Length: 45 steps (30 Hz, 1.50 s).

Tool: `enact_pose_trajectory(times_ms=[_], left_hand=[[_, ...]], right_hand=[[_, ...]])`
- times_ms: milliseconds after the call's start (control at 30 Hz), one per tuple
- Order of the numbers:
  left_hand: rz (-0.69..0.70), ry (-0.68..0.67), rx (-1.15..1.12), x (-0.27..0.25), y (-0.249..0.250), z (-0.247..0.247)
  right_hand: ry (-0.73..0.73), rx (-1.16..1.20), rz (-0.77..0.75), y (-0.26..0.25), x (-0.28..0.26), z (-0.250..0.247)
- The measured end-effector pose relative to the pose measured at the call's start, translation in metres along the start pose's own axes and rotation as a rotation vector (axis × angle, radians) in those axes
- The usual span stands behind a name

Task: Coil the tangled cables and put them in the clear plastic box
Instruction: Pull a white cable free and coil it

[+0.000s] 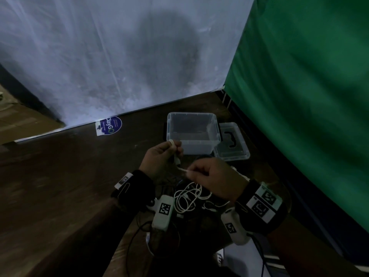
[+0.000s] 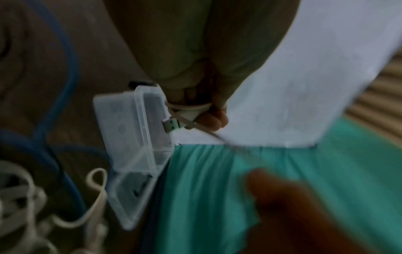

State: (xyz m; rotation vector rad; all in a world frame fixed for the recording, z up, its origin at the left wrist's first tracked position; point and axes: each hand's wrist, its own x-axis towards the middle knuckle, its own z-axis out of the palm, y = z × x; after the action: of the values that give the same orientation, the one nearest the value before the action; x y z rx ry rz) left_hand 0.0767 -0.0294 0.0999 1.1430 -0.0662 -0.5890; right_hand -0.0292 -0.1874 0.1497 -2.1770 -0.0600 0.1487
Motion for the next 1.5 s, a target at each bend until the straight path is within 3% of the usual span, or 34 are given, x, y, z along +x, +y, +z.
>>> enact_pose_trajectory(times_ms=[133, 267, 333, 467, 600, 667, 767, 867, 933, 1100, 1233, 1367, 1500], left_hand=[[-0.069, -0.17, 0.238, -0.016, 0.001, 0.012], [-0.191, -0.282, 0.053, -0.034, 0.005, 0.033], [-0.204, -0.309, 0.017, -0.037, 0.01, 0.038], [-0.258, -0.347, -0.032, -0.042, 0.019, 0.044], [-0.321, -0.436, -0.287, -0.042, 0.023, 0.04], [-0.31, -0.417, -0.436, -0.035, 0.024, 0.035], [-0.265, -0.269, -0.571, -0.023, 0.02, 0.027], [-0.176, -0.084, -0.532, -0.013, 0.014, 0.019], [-0.119, -0.048, -0.442, -0.011, 0.013, 0.016], [-0.056, -0.171, 0.044, -0.023, 0.017, 0.021], [-0.074, -0.3, 0.315, -0.028, 0.022, 0.028], [-0.238, -0.381, 0.1, -0.04, 0.016, 0.033], [-0.273, -0.414, -0.012, -0.042, 0.018, 0.035]], right_hand=[[0.114, 0.039, -0.049, -0.006, 0.007, -0.02], [0.315, -0.097, -0.141, 0.003, 0.018, -0.036], [0.345, -0.066, -0.112, 0.013, 0.022, -0.04], [0.306, 0.14, 0.042, 0.03, 0.026, -0.034], [0.235, 0.42, 0.177, 0.036, 0.019, -0.014], [0.177, 0.409, 0.197, 0.041, 0.014, 0.001], [0.098, 0.26, 0.153, 0.041, 0.007, 0.02], [-0.023, 0.066, 0.08, 0.023, -0.001, 0.024], [-0.046, -0.017, 0.009, 0.01, -0.005, 0.02], [0.028, -0.087, -0.022, -0.01, -0.006, -0.008], [0.164, 0.024, -0.088, -0.023, -0.007, -0.028], [0.296, 0.016, -0.171, -0.02, 0.0, -0.044], [0.355, -0.046, -0.205, 0.0, 0.007, -0.046]])
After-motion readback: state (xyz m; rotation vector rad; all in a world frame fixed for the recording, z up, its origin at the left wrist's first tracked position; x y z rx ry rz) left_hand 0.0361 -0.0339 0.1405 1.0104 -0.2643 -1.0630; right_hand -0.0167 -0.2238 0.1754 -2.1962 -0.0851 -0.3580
